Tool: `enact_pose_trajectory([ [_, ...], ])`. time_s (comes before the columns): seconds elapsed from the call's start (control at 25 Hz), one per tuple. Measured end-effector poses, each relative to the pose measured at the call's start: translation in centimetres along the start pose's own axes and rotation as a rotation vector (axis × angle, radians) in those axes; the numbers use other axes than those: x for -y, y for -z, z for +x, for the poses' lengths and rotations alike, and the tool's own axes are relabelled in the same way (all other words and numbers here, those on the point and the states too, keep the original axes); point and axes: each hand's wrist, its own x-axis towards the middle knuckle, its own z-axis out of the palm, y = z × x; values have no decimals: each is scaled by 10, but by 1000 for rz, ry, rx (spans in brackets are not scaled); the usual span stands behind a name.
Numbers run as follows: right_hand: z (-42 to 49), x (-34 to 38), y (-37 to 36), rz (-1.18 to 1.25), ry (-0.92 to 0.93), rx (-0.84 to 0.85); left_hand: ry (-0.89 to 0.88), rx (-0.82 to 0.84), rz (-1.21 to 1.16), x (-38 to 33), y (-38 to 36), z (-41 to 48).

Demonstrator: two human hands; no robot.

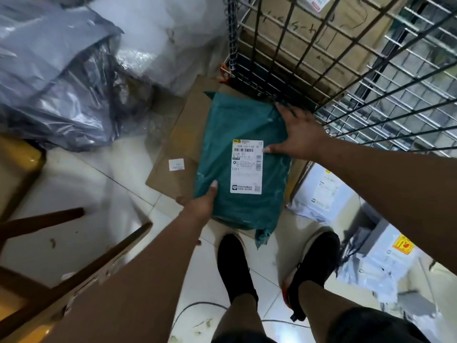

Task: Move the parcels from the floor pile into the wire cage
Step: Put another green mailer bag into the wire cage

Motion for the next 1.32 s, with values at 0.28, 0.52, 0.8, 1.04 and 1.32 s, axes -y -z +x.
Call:
enact_pose_trajectory([
  [0.28,-6,1,-10,10,-101,5,-175,-36,-651,1,-37,-7],
  [0.52,-22,-3,-23,262,-85,45,-408,-124,-436,-4,-6,4],
  [0.8,-52,17,-24,293,48,16,-613,-65,-122,-12,19,-10],
  [1.04,-116,54,26,341,52,-37,-746,-92,58,-21,75,-83],
  [1.32,-218,128,141,376,26,-50,-828,-114,378,-58,195,-220],
])
